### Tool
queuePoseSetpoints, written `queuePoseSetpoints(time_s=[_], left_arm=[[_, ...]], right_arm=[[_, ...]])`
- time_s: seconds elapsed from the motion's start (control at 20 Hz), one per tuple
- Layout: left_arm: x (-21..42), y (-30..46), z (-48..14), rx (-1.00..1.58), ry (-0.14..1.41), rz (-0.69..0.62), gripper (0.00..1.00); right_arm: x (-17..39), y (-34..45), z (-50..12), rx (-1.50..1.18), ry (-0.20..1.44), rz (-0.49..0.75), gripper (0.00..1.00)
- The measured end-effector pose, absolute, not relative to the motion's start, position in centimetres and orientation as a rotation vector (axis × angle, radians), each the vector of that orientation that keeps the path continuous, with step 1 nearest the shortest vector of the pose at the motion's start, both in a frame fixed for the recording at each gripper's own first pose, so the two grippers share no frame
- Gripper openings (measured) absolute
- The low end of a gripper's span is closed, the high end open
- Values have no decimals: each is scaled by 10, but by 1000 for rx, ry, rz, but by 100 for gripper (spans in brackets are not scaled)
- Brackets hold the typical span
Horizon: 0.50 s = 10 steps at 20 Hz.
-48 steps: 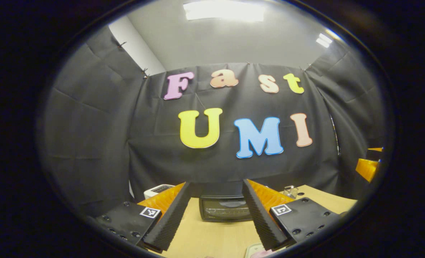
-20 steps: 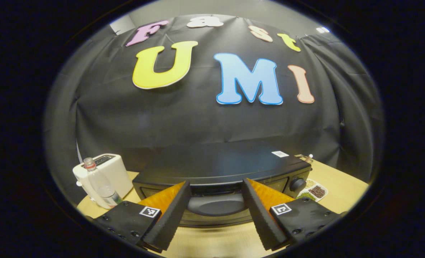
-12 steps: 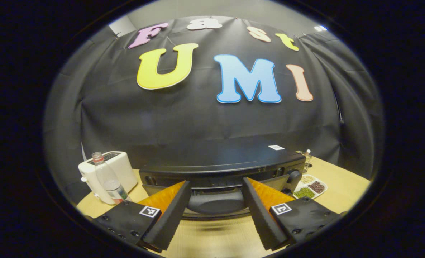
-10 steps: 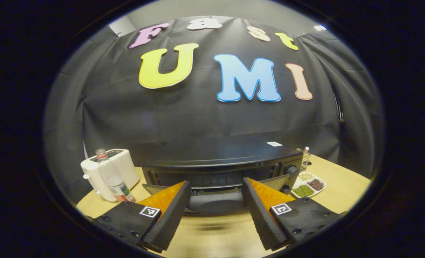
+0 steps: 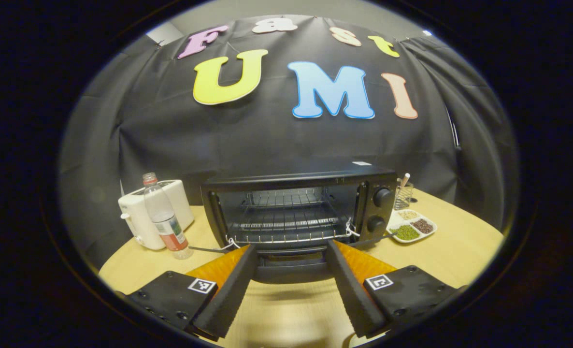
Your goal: Open the electric oven with the left hand, put the food in, and close the electric oven.
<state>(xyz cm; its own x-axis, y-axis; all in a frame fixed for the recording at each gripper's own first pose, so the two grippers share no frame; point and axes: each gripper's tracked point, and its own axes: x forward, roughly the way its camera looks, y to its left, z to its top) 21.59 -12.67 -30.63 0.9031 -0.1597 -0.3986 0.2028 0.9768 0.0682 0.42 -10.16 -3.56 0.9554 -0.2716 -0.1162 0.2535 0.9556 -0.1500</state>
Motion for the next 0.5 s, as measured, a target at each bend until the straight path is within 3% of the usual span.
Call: queuePoseSetpoints(time_s=[0.15,0.2,0.25,0.5], left_arm=[[201,-124,-325,107,441,-176,97],[196,-122,-331,98,459,-169,91],[191,-121,-337,91,468,-162,97],[170,-112,-362,93,492,-137,98]], right_arm=[[-5,-106,-39,-132,159,-260,99],[-8,-106,-40,-128,165,-256,99],[-11,-107,-43,-124,170,-250,99],[-20,-96,-65,-63,261,-175,99]])
